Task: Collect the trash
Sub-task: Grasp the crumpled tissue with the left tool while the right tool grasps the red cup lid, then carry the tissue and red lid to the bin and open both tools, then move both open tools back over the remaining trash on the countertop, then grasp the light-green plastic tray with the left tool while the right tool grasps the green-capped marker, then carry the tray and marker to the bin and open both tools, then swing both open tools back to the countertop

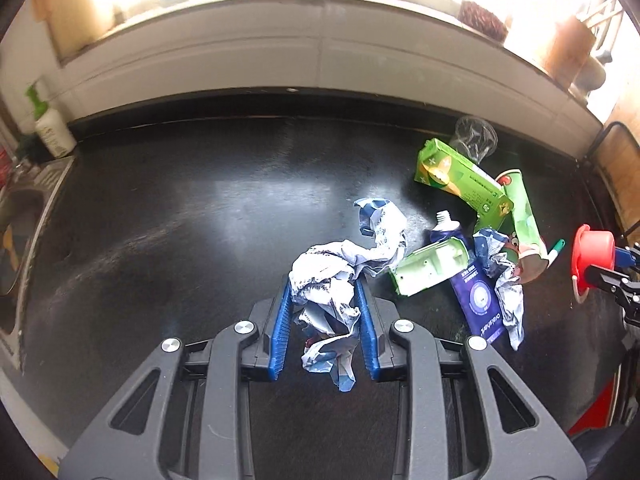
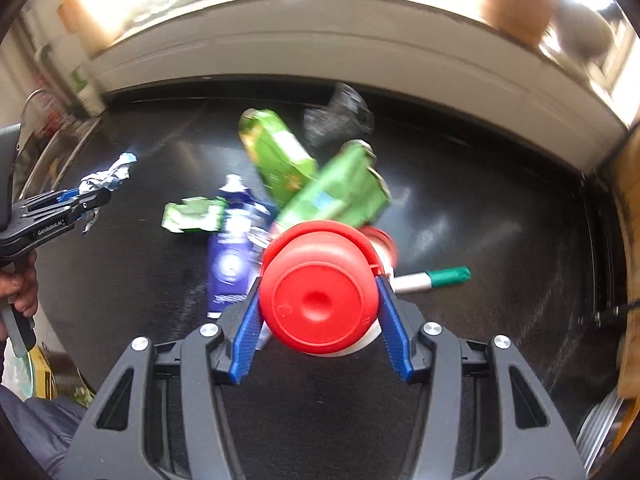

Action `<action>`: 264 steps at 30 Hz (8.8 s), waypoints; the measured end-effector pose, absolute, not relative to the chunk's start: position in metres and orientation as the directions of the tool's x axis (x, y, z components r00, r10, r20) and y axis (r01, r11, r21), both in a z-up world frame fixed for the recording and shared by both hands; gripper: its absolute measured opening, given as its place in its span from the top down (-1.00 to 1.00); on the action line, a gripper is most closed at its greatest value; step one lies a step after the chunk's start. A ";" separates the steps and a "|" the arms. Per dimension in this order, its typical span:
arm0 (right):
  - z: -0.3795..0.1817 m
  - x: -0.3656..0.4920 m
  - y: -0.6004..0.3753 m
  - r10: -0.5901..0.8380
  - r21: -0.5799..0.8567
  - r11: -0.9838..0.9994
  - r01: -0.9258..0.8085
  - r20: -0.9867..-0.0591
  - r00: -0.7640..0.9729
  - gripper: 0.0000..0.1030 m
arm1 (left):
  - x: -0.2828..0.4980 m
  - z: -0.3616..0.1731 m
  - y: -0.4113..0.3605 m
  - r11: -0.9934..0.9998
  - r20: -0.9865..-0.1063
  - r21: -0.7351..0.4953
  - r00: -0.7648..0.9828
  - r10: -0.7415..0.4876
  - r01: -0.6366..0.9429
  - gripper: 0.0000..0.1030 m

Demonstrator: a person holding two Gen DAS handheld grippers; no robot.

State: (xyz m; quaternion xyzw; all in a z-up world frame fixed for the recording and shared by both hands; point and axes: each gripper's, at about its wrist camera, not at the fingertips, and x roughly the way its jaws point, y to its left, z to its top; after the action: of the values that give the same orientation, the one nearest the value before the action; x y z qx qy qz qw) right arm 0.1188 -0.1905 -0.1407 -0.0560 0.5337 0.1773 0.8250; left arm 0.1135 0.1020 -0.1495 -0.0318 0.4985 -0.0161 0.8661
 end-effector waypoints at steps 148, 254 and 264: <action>-0.222 0.182 -0.286 -0.029 0.023 0.969 0.245 -0.978 0.205 0.73 | 0.180 -0.214 0.001 0.880 -0.872 -0.053 0.408 -0.271 0.472 0.30; -0.087 0.103 -0.128 0.339 0.208 0.917 -0.341 -0.856 0.390 -0.66 | 0.046 -0.129 0.093 0.999 -0.816 -0.054 0.576 -0.048 0.007 -0.80; -0.113 0.108 -0.261 0.246 0.205 0.969 -0.140 -0.870 0.428 -0.66 | 0.121 -0.134 0.002 0.970 -0.830 0.004 0.542 -0.132 0.242 -0.80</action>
State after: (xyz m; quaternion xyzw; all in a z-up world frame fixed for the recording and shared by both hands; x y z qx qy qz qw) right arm 0.1075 -0.2612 -0.1131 0.0506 0.5223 0.1145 0.8435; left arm 0.1207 0.0016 -0.1344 0.0593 0.4662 -0.1067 0.8762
